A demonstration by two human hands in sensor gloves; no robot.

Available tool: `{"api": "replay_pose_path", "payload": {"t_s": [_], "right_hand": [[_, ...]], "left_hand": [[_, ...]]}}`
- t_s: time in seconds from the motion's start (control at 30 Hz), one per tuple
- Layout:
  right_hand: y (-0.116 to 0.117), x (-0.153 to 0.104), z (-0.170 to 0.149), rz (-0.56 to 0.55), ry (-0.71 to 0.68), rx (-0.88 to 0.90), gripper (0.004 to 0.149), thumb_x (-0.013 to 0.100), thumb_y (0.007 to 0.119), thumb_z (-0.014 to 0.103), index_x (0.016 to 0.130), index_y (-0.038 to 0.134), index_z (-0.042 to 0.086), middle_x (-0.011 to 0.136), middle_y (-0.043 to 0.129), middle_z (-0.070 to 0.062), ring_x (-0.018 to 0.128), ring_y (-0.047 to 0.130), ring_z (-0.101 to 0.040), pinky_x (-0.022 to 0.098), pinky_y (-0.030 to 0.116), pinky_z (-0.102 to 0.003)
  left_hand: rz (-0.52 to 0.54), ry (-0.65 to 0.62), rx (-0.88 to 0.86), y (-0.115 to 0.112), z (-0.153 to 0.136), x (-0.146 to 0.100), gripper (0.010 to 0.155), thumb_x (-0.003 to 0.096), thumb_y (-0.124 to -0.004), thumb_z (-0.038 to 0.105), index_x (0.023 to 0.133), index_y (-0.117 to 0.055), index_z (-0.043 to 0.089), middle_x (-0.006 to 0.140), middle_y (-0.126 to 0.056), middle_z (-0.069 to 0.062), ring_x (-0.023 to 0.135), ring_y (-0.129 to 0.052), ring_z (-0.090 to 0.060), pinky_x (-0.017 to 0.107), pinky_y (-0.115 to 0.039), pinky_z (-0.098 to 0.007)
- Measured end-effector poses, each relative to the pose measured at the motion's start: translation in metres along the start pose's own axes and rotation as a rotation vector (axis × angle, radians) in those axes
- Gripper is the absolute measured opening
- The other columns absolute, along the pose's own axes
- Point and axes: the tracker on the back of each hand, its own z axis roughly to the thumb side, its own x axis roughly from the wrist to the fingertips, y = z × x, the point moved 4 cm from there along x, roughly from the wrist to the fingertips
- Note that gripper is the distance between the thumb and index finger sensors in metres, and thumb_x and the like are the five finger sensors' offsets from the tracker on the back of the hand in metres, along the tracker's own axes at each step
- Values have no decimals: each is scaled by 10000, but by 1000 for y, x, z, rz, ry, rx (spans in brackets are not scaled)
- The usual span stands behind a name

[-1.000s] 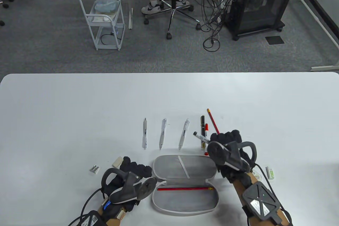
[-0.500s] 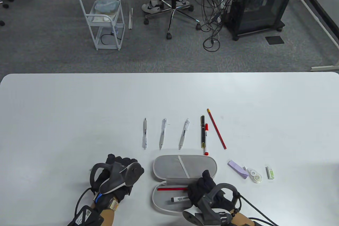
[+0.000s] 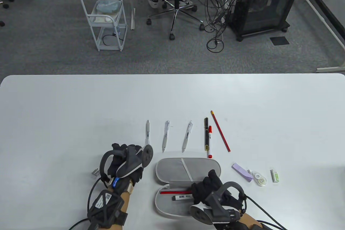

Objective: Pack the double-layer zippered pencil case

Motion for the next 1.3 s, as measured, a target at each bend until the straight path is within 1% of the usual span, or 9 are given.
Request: {"api": "replay_pose_path", "payload": {"t_s": [0.13, 0.4, 0.53, 0.8, 0.9, 1.03, 1.13, 1.17, 1.3], "right_hand": [[-4, -7, -5, -10, 11, 27, 598, 395, 747, 530, 881, 812, 188, 750, 969, -16, 709, 911, -304, 665, 584, -529], [-13, -18, -34, -51, 78, 11, 608, 399, 739, 543, 885, 811, 186, 754, 970, -24, 708, 911, -309, 663, 586, -530], [-20, -22, -57, -89, 159, 21, 606, 402, 737, 543, 886, 811, 186, 753, 971, -22, 705, 912, -310, 662, 588, -531], [-18, -23, -67, -85, 195, 58, 616, 405, 737, 543, 897, 799, 178, 757, 968, -22, 708, 911, -309, 663, 588, -532], [-15, -22, -73, -78, 211, 77, 616, 404, 737, 543, 896, 799, 179, 758, 968, -22, 707, 913, -307, 663, 588, -531], [-9, -23, -95, -66, 290, 95, 615, 405, 736, 543, 896, 799, 178, 757, 968, -21, 706, 912, -308, 661, 588, -531], [-6, -27, -116, -67, 373, 113, 615, 407, 736, 544, 897, 798, 176, 756, 968, -24, 707, 910, -310, 661, 588, -531], [-5, -30, -127, -73, 421, 128, 615, 409, 735, 544, 897, 798, 176, 756, 968, -26, 704, 911, -312, 661, 588, -532], [3, -38, -153, -88, 534, 176, 622, 415, 732, 547, 904, 791, 168, 769, 959, -35, 708, 905, -319, 659, 586, -535]], "left_hand": [[-58, 72, 93, -8, 17, 37, 562, 438, -620, 634, 766, -893, 268, 705, -1014, 28, 634, -1015, -265, 674, -671, -531], [-318, 242, 72, -55, 14, 73, 730, 394, -587, 712, 919, -704, 218, 886, -848, -11, 806, -891, -320, 726, -577, -573], [-278, 251, 17, -57, 14, 81, 527, 453, -703, 534, 842, -787, 187, 782, -920, -18, 700, -940, -326, 707, -611, -561], [-181, 219, 36, -62, 12, 78, 525, 399, -716, 562, 788, -829, 227, 686, -965, 19, 612, -983, -272, 693, -644, -536], [-76, 171, -39, -38, 0, 65, 518, 406, -710, 559, 796, -821, 237, 702, -953, 26, 627, -980, -263, 689, -644, -538], [101, -24, -169, 13, 5, 30, 515, 421, -704, 548, 819, -791, 233, 731, -921, 18, 652, -952, -271, 690, -631, -541], [260, -242, -124, 46, 32, -17, 516, 430, -690, 556, 826, -779, 238, 741, -913, 28, 663, -951, -260, 694, -631, -540], [319, -394, -69, 53, 52, -46, 514, 439, -678, 556, 833, -773, 239, 753, -908, 30, 680, -947, -262, 700, -623, -545], [450, -651, 207, 50, 102, -126, 517, 438, -665, 572, 829, -776, 252, 755, -914, 47, 695, -954, -249, 710, -619, -548]]}}
